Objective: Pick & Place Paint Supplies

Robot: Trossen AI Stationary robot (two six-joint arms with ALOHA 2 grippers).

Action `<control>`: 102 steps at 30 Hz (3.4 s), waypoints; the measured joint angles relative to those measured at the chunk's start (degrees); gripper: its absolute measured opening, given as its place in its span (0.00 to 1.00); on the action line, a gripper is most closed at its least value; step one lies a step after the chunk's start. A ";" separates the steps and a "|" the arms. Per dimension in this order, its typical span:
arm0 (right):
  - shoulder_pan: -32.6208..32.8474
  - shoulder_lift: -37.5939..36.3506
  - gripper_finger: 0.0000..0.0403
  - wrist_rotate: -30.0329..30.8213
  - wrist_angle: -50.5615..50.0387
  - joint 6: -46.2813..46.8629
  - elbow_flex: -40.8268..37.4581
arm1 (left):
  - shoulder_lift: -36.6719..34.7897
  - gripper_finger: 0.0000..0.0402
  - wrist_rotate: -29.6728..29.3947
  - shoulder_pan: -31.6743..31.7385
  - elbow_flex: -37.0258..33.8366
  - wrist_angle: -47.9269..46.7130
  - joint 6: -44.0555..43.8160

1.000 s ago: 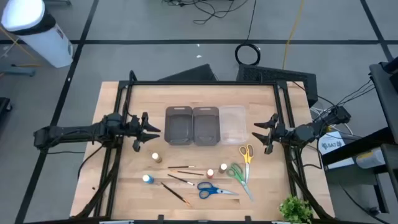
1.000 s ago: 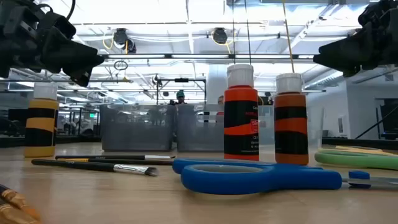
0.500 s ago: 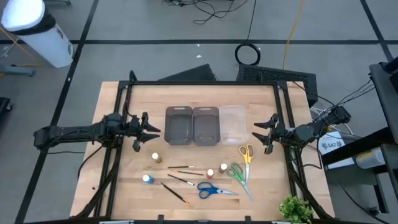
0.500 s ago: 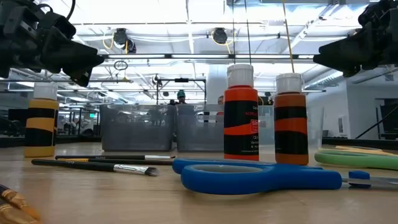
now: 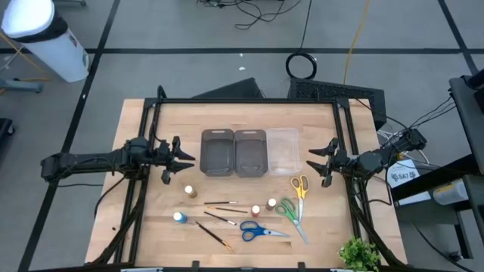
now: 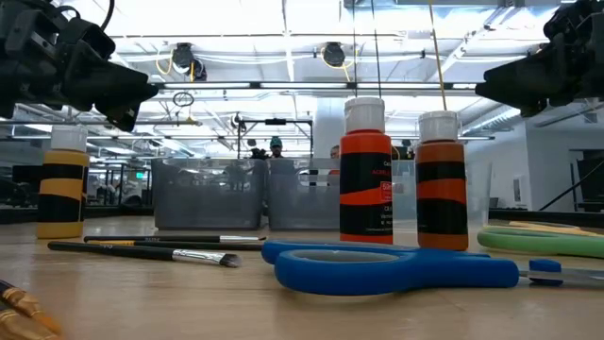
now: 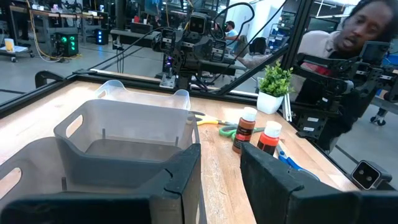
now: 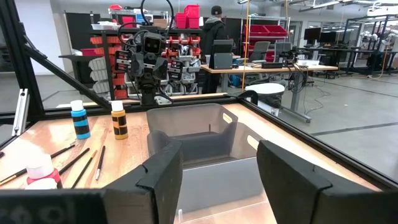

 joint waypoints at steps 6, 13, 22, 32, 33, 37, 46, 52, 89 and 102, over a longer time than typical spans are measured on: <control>0.02 -0.01 0.48 0.00 -0.01 0.00 0.01 | 0.00 0.31 0.01 0.00 0.01 0.00 0.00; 0.00 -0.01 0.48 0.00 0.00 0.00 0.00 | 0.01 0.31 0.02 0.00 0.01 0.00 0.00; 0.00 0.00 0.48 0.00 0.01 0.00 0.00 | 0.01 0.31 0.01 0.00 0.00 0.00 0.00; 0.02 0.00 0.48 0.00 -0.01 0.00 0.01 | 0.01 0.31 0.00 0.00 0.00 0.00 0.00; 0.00 0.00 0.48 0.00 -0.01 0.00 -0.01 | 0.00 0.31 0.00 0.00 0.00 0.00 0.00; 0.02 -0.02 0.48 0.00 0.01 0.00 0.01 | 0.00 0.31 0.00 0.00 0.02 0.00 0.00; 0.02 0.00 0.47 0.00 -0.01 0.00 -0.01 | 0.01 0.31 0.00 0.00 0.00 0.00 0.00; 0.01 -0.01 0.48 0.00 0.01 0.00 -0.01 | 0.00 0.31 0.00 0.00 0.00 0.00 0.00; 0.02 0.00 0.48 0.00 0.00 0.00 0.00 | 0.00 0.31 -4.65 0.00 0.00 8.18 10.48; 0.00 -0.01 0.48 -0.02 3.15 0.03 -0.01 | 0.00 0.31 -7.08 0.00 0.00 8.09 11.37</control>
